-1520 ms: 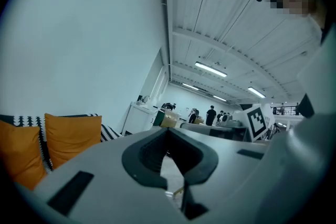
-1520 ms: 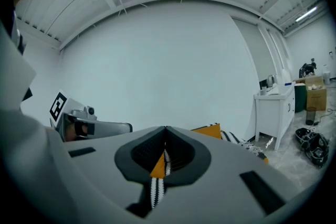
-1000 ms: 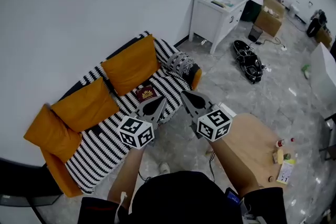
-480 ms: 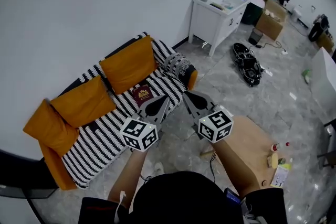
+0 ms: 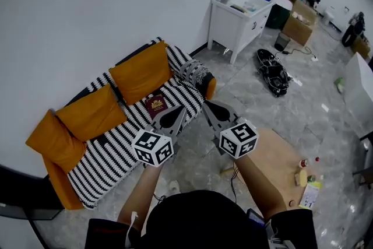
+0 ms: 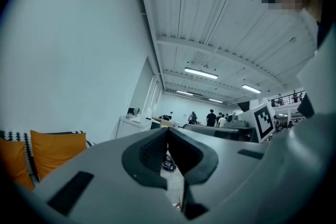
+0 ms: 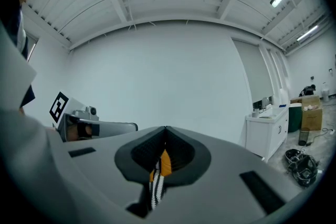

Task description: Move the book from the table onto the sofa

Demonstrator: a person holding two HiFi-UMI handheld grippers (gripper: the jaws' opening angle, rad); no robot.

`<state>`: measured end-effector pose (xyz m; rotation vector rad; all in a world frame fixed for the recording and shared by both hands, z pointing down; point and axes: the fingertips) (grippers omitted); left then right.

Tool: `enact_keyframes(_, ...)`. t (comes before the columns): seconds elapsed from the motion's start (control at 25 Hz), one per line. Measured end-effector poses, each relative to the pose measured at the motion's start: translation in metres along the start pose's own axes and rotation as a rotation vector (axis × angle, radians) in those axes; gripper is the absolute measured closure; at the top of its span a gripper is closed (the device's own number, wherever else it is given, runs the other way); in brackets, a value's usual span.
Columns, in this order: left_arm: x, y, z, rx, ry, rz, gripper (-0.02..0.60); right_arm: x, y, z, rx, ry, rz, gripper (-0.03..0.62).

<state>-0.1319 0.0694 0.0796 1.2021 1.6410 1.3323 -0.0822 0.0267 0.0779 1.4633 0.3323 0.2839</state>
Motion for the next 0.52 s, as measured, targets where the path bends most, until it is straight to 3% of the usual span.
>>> enact_keyframes(0.52,-0.005,-0.003,0.023,-0.001,0.022,-0.004,0.565,0.018,-0.006,0.001,0.024,0.022,0.004,0.577)
Point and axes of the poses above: the fingertips, and each gripper's own axes: x backward along the fingers, z to its right, y out of its underside, and after that the axes turned 5 degrees about y, right-handed
